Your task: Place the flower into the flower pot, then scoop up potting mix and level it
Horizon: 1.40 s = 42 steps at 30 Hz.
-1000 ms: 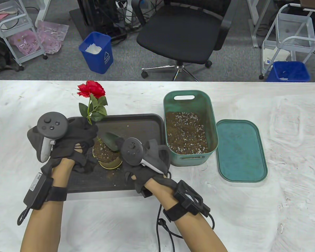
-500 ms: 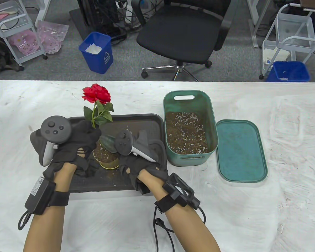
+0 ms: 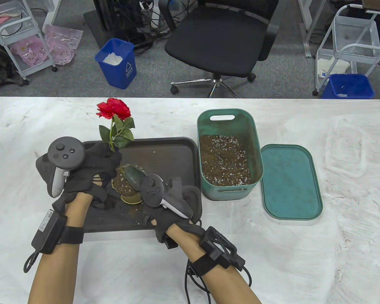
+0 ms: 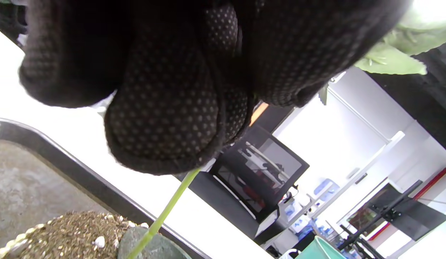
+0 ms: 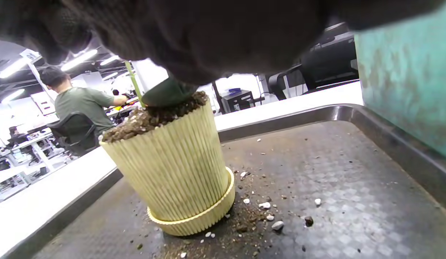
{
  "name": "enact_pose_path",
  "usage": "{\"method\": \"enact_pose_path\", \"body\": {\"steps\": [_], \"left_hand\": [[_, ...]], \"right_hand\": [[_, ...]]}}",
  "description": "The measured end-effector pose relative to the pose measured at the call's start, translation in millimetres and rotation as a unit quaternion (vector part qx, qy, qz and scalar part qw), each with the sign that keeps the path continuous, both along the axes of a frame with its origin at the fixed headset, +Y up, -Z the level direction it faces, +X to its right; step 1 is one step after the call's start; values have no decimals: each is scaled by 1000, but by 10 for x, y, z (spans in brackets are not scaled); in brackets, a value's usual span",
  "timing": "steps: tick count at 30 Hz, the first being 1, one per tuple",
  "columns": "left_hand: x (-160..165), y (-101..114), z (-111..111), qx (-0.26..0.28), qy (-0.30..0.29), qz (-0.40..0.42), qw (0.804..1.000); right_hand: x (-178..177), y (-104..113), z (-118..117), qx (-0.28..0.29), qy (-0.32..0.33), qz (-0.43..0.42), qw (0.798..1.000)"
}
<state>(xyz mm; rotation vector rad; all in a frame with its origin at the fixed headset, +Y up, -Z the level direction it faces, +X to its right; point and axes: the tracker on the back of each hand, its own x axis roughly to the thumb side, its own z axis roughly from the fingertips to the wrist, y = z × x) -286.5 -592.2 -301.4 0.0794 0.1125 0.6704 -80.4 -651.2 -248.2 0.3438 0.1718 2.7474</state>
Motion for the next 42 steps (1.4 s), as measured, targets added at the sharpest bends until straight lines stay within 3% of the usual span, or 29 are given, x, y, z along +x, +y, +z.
{"method": "enact_pose_path", "body": {"steps": [5, 12, 17, 22, 26, 34, 38, 42], "left_hand": [[9, -19, -70, 3, 5, 3, 1000], [29, -23, -231, -9, -4, -8, 1000], [53, -42, -314, -15, -8, -7, 1000], [44, -44, -338, -18, -6, -7, 1000], [52, -52, -358, -21, -5, -2, 1000], [95, -25, -356, -23, -12, -14, 1000], [50, -38, -351, -24, -13, -7, 1000], [32, -44, -350, -24, -12, -2, 1000]], "right_hand": [[-135, 5, 29, -27, -9, 49, 998], [265, 32, 251, 43, -3, -63, 997], [199, -73, 407, 40, 42, -19, 998], [145, -77, 401, 47, 46, 6, 998], [8, 61, 408, 111, 61, 2, 992], [-426, 43, 194, 97, 55, 102, 989], [-421, 36, 88, -5, 29, 68, 997], [-436, 3, 18, -52, 20, 60, 997]]}}
